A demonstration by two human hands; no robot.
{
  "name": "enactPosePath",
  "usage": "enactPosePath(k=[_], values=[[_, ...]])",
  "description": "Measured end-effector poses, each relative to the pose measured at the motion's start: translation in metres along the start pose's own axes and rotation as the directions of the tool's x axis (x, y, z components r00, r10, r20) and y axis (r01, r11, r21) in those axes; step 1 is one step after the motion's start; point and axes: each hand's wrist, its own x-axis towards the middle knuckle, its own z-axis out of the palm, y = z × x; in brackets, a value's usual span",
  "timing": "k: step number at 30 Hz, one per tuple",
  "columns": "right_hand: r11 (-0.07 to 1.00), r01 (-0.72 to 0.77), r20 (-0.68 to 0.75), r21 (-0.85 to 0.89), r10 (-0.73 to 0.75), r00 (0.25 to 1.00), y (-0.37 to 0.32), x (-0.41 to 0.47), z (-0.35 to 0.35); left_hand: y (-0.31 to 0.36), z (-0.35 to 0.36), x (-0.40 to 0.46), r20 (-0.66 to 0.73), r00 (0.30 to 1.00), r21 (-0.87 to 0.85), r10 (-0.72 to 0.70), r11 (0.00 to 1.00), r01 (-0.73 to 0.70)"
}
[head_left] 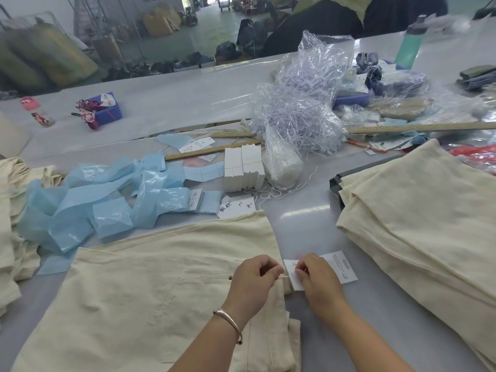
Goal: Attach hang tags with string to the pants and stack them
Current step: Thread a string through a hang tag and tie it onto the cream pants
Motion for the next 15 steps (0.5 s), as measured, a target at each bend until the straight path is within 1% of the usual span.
enactPosePath(k=[1, 2, 3, 5, 7, 12, 15], values=[[0.98, -0.047, -0.008, 0.195, 0.049, 0.999, -0.003, -0.002, -0.003, 0.003, 0.0, 0.0, 0.018, 0.999, 0.026, 0.028, 0.999, -0.028], [0.925, -0.078, -0.008, 0.373, 0.087, 0.996, -0.006, -0.004, -0.007, 0.006, 0.0, 0.0, 0.034, 0.998, 0.04, 0.055, 0.998, -0.057], [0.857, -0.094, 0.001, 0.507, 0.108, 0.994, -0.009, -0.006, -0.012, 0.01, 0.0, 0.0, 0.046, 0.996, 0.049, 0.08, 0.995, -0.082], [0.733, -0.113, 0.043, 0.671, 0.114, 0.993, -0.015, -0.008, -0.02, 0.016, 0.001, 0.002, 0.066, 0.992, 0.076, 0.108, 0.991, -0.112], [0.644, -0.121, 0.078, 0.755, 0.094, 0.992, -0.019, -0.008, -0.025, 0.02, 0.001, 0.003, 0.085, 0.99, 0.108, 0.113, 0.987, -0.122], [0.465, -0.176, 0.168, 0.868, 0.059, 0.984, -0.02, -0.011, -0.03, 0.023, 0.0, 0.006, 0.101, 0.992, 0.116, 0.069, 0.99, -0.081], [0.41, -0.198, 0.202, 0.89, 0.034, 0.979, -0.019, -0.011, -0.03, 0.023, -0.001, 0.007, 0.102, 0.993, 0.097, 0.053, 0.993, -0.063]])
